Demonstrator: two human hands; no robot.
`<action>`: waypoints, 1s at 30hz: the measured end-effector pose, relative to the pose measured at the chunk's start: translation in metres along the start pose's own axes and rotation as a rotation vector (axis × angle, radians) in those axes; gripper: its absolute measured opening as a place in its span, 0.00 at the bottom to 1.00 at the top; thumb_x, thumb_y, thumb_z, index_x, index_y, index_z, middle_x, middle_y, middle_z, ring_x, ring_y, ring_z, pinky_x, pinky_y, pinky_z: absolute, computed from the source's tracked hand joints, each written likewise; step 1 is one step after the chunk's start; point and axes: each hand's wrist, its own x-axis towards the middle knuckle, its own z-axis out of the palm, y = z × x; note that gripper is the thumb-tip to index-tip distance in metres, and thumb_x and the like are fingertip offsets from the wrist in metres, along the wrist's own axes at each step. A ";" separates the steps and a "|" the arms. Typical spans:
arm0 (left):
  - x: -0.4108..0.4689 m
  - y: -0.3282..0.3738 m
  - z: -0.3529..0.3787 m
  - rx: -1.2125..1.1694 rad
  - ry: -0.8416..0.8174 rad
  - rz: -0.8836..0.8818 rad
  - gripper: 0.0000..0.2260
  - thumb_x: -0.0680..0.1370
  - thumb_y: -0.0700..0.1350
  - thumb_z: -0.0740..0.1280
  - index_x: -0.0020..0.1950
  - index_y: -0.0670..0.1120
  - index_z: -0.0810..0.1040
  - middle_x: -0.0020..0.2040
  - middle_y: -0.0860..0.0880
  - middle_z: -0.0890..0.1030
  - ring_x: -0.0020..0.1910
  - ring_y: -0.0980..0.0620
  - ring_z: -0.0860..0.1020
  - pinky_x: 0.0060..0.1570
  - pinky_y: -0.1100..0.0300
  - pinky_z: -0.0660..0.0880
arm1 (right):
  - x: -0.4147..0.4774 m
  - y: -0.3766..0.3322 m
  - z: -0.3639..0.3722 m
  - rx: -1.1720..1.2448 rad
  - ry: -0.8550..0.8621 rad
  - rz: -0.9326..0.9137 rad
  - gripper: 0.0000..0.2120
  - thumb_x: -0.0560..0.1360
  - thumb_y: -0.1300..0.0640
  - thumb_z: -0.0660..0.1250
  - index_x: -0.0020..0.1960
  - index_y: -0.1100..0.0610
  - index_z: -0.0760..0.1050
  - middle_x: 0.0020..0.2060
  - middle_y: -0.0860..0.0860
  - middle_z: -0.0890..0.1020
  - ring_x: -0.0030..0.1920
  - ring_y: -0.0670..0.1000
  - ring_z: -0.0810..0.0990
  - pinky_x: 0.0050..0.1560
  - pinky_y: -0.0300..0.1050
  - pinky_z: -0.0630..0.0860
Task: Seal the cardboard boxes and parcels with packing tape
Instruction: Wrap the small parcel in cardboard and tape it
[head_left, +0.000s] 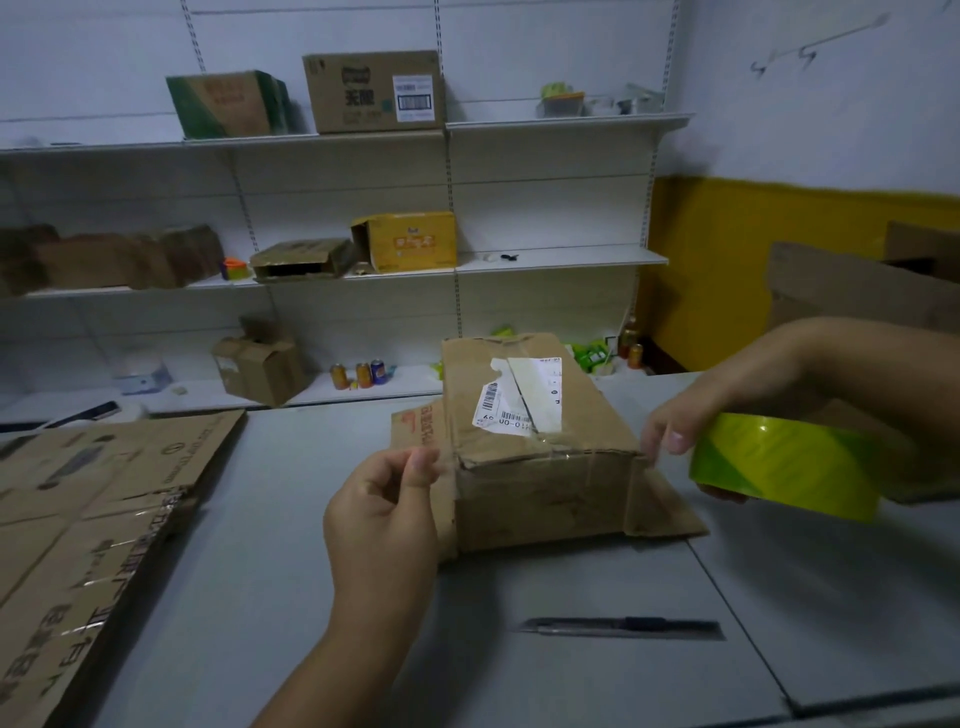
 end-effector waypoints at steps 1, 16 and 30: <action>0.001 -0.001 0.001 -0.007 -0.005 -0.012 0.10 0.78 0.44 0.64 0.38 0.54 0.77 0.34 0.60 0.81 0.38 0.62 0.78 0.36 0.69 0.72 | 0.002 0.000 0.001 0.009 -0.007 -0.012 0.16 0.67 0.50 0.74 0.51 0.57 0.80 0.56 0.60 0.80 0.49 0.58 0.77 0.42 0.47 0.77; -0.003 -0.022 0.018 -0.071 -0.145 -0.258 0.07 0.79 0.47 0.63 0.43 0.51 0.77 0.37 0.52 0.83 0.38 0.49 0.81 0.37 0.46 0.81 | 0.046 0.001 0.012 -0.119 -0.257 -0.124 0.26 0.59 0.52 0.76 0.56 0.49 0.75 0.51 0.51 0.82 0.55 0.54 0.81 0.55 0.49 0.77; 0.028 -0.008 -0.012 0.356 -0.213 0.487 0.09 0.79 0.46 0.58 0.51 0.51 0.78 0.52 0.54 0.79 0.50 0.61 0.75 0.50 0.68 0.75 | 0.051 -0.006 0.013 -0.133 -0.262 -0.145 0.39 0.54 0.51 0.77 0.65 0.53 0.72 0.56 0.54 0.82 0.58 0.55 0.80 0.62 0.54 0.75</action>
